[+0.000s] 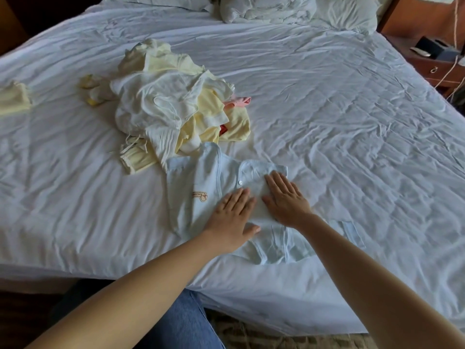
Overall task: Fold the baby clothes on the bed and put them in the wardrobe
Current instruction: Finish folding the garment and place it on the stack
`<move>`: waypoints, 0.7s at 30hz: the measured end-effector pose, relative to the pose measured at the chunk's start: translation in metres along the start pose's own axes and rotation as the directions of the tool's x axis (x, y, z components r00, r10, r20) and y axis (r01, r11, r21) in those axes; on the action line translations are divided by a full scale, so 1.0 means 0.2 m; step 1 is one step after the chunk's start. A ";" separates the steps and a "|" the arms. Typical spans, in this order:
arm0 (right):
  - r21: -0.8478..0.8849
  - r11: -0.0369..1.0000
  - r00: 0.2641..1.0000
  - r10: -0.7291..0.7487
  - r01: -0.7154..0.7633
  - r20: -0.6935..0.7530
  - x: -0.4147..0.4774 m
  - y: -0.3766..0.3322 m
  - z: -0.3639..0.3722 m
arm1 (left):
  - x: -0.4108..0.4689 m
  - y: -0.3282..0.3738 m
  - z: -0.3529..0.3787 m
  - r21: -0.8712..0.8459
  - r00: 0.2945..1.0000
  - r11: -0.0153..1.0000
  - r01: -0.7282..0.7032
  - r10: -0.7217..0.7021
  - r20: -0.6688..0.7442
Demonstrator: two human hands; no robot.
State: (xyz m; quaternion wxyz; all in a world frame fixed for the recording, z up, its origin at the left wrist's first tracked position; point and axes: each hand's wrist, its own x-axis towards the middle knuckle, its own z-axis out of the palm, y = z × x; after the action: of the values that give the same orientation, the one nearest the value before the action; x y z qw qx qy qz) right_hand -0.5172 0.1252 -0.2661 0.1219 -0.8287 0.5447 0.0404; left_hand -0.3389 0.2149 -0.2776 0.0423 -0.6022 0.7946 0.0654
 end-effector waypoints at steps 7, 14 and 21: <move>-0.022 1.000 0.997 0.022 -0.021 0.072 0.04 -0.02 -0.07 | 0.01 -0.07 -0.12 -0.263 0.998 0.963 -0.055 0.063 0.020; 0.068 0.983 0.955 -0.146 0.169 -0.260 0.06 -0.27 -0.22 | -0.20 -0.28 -0.09 -0.208 0.910 0.978 -0.025 -0.064 -0.409; 0.058 0.960 0.953 -0.262 0.273 -0.152 0.26 -0.54 -0.22 | -0.26 -0.37 -0.03 -0.334 0.898 0.941 -0.052 -0.102 -0.428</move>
State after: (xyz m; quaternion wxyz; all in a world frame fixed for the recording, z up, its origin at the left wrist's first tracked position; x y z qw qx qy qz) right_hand -0.4012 0.1088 -0.2160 0.1192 -0.8902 0.4360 -0.0571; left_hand -0.2532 0.2432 -0.2682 -0.2407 -0.6099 0.7525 0.0620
